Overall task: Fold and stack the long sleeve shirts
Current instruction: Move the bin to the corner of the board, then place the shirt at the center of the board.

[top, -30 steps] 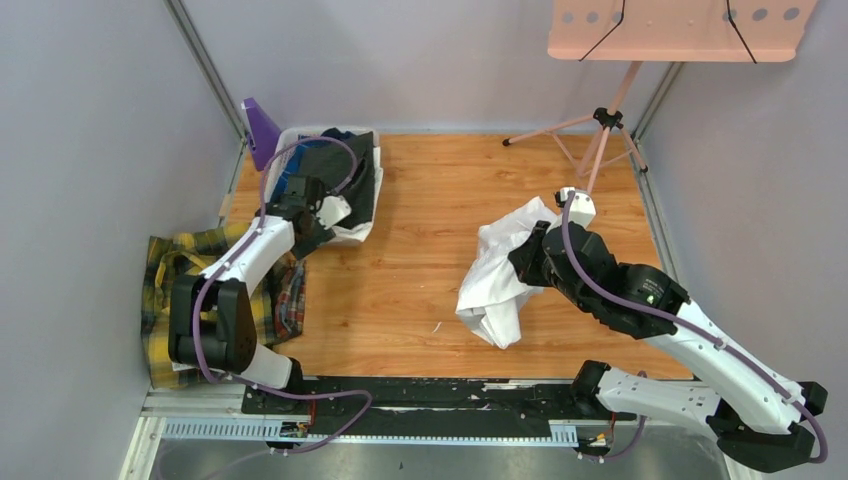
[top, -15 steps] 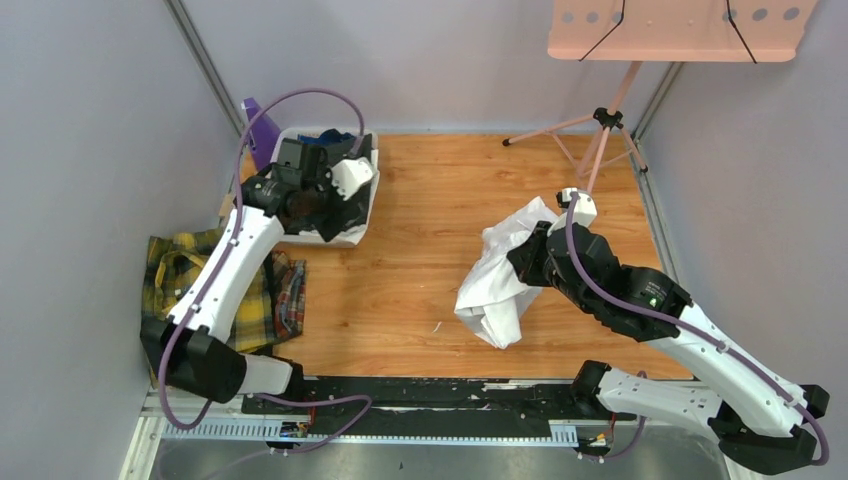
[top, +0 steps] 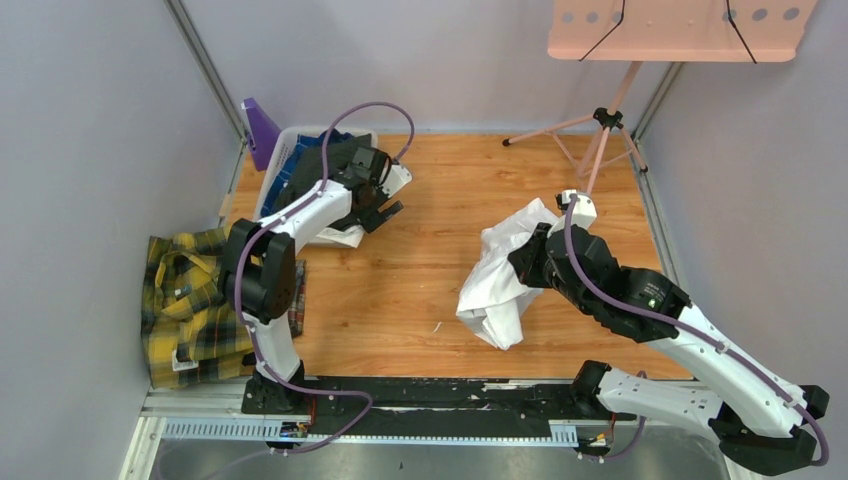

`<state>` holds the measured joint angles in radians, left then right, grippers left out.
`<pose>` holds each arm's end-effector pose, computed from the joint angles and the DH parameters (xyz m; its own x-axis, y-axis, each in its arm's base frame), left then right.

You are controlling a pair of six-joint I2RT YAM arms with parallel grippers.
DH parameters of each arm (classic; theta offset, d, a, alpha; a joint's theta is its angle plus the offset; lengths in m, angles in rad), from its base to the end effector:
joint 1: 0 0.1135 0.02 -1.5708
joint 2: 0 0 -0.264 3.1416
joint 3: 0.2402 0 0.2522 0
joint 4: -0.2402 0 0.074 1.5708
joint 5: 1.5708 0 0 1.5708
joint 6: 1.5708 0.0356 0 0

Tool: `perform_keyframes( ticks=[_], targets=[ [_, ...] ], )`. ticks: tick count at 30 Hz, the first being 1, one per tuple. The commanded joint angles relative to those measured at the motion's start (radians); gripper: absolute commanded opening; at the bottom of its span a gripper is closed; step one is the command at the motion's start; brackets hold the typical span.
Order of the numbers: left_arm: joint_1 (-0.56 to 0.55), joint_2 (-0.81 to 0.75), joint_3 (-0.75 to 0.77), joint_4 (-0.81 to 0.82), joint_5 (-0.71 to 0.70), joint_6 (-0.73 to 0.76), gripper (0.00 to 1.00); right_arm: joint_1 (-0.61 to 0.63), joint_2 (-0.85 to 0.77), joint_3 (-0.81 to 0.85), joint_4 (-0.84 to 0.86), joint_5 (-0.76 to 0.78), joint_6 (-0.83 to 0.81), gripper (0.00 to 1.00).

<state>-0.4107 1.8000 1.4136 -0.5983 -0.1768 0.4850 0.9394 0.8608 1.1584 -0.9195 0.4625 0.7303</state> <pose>0.3599 -0.1499 0.2430 -0.5341 0.7331 -0.4210 0.6249 0.6777 0.3875 0.1017 0.1122 0.3812 -0.5953 0.1974 -0.7789 -0.1493 0.9253 0.3486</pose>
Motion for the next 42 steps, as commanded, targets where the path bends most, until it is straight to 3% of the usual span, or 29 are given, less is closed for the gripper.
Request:
perform_keyframes(
  ticks=[1, 3, 7, 12, 24, 25, 26, 28, 35, 39, 40, 42],
  targets=[
    [0.009, 0.023, -0.002, 0.153, -0.218, 0.046, 1.0, -0.001, -0.014, 0.01, 0.057, 0.022, -0.011, 0.0],
    [0.023, 0.018, -0.028, 0.182, -0.244, 0.065, 0.97, -0.001, -0.013, 0.012, 0.057, 0.024, -0.012, 0.0],
    [0.095, 0.009, -0.062, 0.207, -0.273, 0.087, 0.77, -0.001, -0.006, 0.012, 0.058, 0.024, -0.015, 0.0],
    [0.209, -0.002, -0.084, 0.212, -0.245, 0.085, 0.78, 0.0, 0.006, 0.008, 0.063, 0.019, -0.014, 0.0],
    [0.314, -0.006, -0.09, 0.221, -0.206, 0.024, 0.78, -0.001, 0.002, -0.02, 0.079, -0.004, -0.002, 0.0],
    [0.317, -0.013, -0.09, 0.205, -0.174, 0.011, 0.81, -0.001, 0.012, -0.023, 0.088, -0.012, -0.01, 0.0],
    [0.318, -0.038, -0.086, 0.191, -0.153, 0.002, 0.92, 0.0, 0.026, -0.024, 0.097, -0.018, -0.017, 0.0],
    [0.317, -0.095, -0.068, 0.132, -0.072, -0.037, 0.99, -0.001, 0.07, -0.017, 0.122, -0.033, -0.038, 0.0],
    [0.317, -0.36, 0.083, -0.214, 0.386, -0.066, 1.0, -0.001, 0.328, 0.133, 0.291, -0.18, -0.171, 0.0],
    [0.3, -0.466, 0.064, -0.353, 0.593, -0.02, 1.0, -0.001, 0.463, 0.169, 0.326, -0.205, -0.218, 0.0],
    [0.267, -0.485, 0.051, -0.378, 0.6, -0.009, 1.0, -0.002, 0.489, 0.15, 0.322, -0.192, -0.217, 0.03],
    [0.198, -0.498, -0.007, -0.386, 0.584, 0.025, 1.0, -0.006, 0.535, 0.102, 0.296, -0.16, -0.191, 0.3]
  ],
)
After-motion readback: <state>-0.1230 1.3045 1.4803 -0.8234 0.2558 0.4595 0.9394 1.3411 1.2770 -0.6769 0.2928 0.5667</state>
